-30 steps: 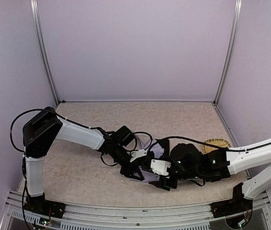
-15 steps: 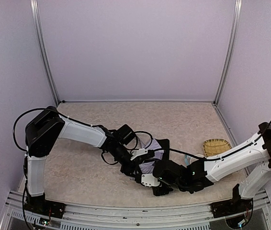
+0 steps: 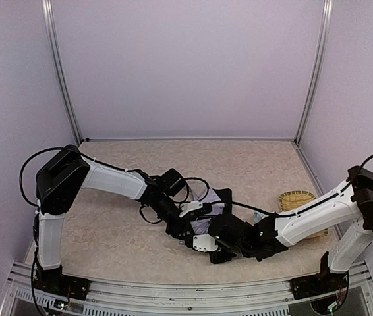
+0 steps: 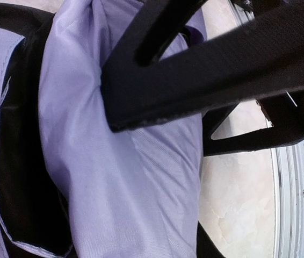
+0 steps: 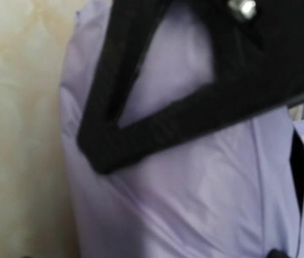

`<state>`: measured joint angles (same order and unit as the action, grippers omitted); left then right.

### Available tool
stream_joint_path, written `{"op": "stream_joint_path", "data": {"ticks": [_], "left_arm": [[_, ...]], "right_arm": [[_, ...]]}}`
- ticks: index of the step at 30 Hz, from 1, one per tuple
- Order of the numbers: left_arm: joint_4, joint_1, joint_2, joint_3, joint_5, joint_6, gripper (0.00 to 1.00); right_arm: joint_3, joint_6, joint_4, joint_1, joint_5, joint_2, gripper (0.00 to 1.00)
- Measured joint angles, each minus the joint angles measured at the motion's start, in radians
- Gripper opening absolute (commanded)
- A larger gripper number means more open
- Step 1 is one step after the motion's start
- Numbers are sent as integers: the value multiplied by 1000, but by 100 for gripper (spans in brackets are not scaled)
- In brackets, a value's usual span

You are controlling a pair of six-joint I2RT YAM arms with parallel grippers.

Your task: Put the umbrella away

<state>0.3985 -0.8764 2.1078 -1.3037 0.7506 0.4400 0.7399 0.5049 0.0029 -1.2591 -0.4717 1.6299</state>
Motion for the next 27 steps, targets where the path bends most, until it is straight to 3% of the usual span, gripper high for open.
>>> {"op": "stream_joint_path", "data": {"ticks": [3, 4, 7, 14, 21, 27], "left_arm": [[0, 5, 2, -2, 0, 5, 27], [0, 6, 2, -3, 1, 6, 26], [0, 10, 3, -3, 2, 10, 25], [6, 21, 9, -4, 29, 32, 25], [10, 23, 11, -4, 34, 43, 25], [11, 23, 10, -2, 34, 51, 25]], "right_arm": [[0, 22, 12, 6, -2, 6, 94], [2, 27, 11, 6, -3, 6, 99], [16, 37, -14, 5, 5, 1, 100], [7, 55, -10, -5, 65, -137, 100], [17, 52, -19, 23, 84, -46, 100], [39, 49, -60, 105, 113, 4, 89]]}}
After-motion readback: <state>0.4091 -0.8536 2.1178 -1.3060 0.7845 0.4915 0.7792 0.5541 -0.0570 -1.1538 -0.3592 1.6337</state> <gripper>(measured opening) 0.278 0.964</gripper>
